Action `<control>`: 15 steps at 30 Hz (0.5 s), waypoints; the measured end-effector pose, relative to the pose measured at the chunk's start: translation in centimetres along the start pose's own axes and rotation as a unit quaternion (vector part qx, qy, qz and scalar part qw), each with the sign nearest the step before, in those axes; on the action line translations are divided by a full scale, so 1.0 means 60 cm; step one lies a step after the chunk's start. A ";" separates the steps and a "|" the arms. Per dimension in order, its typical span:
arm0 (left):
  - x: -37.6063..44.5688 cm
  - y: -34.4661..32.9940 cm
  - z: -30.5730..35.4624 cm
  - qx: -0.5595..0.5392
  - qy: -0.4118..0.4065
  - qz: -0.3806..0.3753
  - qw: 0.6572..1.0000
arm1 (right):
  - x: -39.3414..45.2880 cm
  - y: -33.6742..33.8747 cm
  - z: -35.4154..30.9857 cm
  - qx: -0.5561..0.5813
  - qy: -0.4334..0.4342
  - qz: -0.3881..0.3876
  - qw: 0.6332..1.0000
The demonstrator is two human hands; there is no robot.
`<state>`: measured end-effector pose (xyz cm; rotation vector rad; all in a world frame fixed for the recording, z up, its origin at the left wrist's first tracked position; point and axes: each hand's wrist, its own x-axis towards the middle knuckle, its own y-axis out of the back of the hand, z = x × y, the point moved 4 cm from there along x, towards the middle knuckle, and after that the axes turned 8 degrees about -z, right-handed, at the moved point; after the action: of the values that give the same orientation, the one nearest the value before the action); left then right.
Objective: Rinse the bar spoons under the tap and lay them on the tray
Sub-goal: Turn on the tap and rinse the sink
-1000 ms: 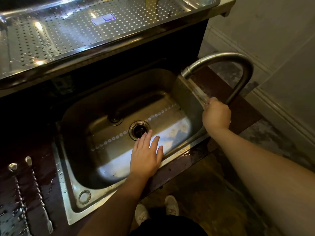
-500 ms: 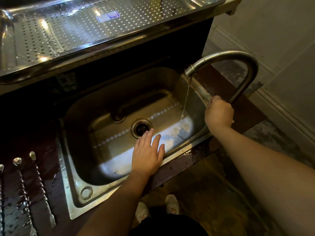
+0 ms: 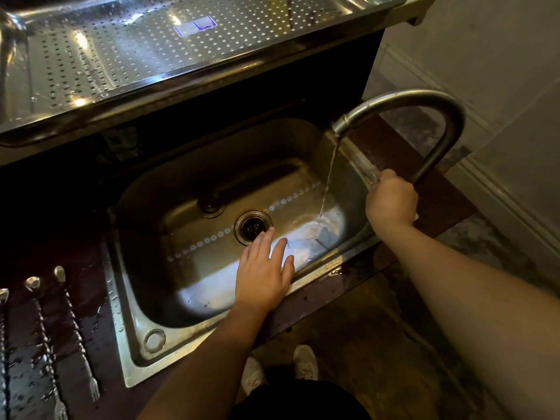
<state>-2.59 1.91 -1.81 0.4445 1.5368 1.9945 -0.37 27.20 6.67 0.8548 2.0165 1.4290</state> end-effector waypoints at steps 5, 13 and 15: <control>0.001 -0.002 0.000 0.002 0.001 -0.010 1.000 | 0.000 0.001 0.000 0.005 0.001 -0.006 1.000; 0.000 0.002 0.002 0.005 -0.004 0.006 1.000 | 0.001 -0.001 -0.003 -0.001 -0.007 -0.008 1.000; -0.001 0.003 0.002 0.006 -0.004 0.014 1.000 | 0.001 0.001 -0.003 0.001 -0.009 -0.006 1.000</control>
<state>-2.53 1.94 -1.60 0.4816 1.5459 2.0037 -0.52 27.13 6.77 0.8529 2.0053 1.4088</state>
